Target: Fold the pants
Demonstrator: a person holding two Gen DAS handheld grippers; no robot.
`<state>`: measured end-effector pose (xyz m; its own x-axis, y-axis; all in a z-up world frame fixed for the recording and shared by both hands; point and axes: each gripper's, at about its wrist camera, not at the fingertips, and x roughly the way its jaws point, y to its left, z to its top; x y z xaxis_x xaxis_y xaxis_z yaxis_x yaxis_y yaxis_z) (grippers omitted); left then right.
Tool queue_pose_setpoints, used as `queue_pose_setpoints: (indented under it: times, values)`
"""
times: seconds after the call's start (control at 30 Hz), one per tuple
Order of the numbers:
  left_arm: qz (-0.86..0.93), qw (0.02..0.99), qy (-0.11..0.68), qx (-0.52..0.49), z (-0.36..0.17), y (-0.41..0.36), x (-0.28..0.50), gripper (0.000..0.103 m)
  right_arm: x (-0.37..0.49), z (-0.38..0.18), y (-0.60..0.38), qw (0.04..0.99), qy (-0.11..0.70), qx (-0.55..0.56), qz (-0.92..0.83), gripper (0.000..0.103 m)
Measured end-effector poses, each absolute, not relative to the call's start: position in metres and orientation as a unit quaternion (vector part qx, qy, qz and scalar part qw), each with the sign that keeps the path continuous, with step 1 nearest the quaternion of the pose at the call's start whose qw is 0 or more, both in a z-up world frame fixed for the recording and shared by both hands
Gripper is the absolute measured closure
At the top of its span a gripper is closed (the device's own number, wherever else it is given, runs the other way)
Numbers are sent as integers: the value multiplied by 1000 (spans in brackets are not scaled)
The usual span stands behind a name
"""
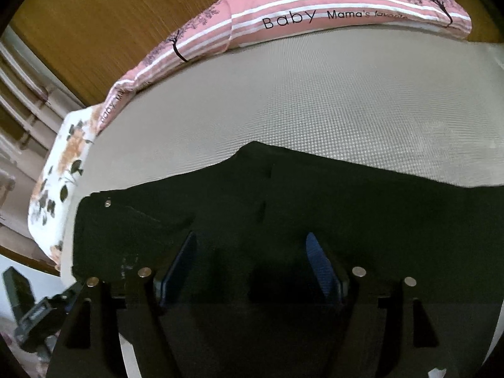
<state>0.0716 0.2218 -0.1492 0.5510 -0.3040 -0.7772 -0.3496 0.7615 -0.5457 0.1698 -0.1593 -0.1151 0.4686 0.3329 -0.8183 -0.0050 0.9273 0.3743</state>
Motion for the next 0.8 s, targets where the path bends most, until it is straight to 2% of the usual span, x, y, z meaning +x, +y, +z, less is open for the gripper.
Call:
queue_pose_setpoints:
  times: [0.17,0.7,0.8]
  values:
    - [-8,789,461,-407,-165,228,77,47,156,-116,-162,837,506,180,108,32]
    - [-17,806,388,-446,-175,235,94,44,137,-119,-160,834,500,201,120,32]
    - [-8,815,384,-433,-175,232,95,50,135,-121,-160,832,502,204,119,32]
